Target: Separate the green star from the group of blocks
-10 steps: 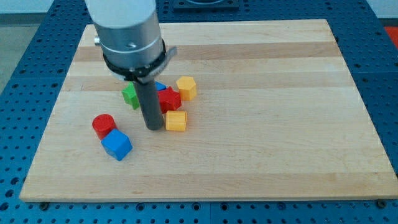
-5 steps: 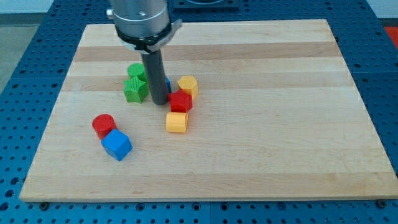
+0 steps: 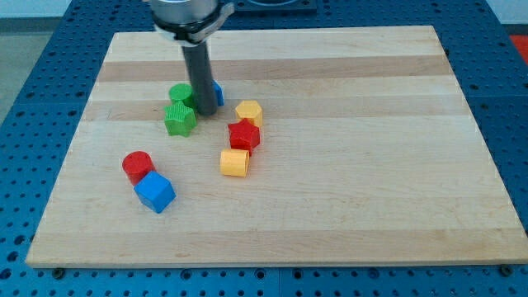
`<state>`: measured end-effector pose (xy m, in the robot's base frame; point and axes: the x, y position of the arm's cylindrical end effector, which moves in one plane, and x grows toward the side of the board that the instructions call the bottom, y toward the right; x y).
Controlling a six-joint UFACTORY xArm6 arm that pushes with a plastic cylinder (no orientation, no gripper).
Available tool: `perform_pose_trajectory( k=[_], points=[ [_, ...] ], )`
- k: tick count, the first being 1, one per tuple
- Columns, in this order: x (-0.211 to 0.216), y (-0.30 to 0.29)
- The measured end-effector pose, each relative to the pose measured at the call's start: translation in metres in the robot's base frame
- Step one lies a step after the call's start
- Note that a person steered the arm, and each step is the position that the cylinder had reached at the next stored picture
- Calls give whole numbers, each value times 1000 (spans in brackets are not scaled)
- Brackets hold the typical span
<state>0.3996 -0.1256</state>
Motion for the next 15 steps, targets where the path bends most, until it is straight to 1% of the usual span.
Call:
perform_pose_trajectory(
  k=[1, 2, 3, 4, 5, 6, 7, 8, 9, 10, 11, 12, 13, 14, 15],
  points=[
    [18, -29],
    [18, -53],
    [37, -49],
    [79, -67],
    [100, -52],
    [103, -54],
    [109, -88],
    [110, -99],
    [99, -102],
    [58, -104],
    [85, -86],
    [110, -110],
    [110, -172],
    [104, -178],
    [65, -127]
  ],
)
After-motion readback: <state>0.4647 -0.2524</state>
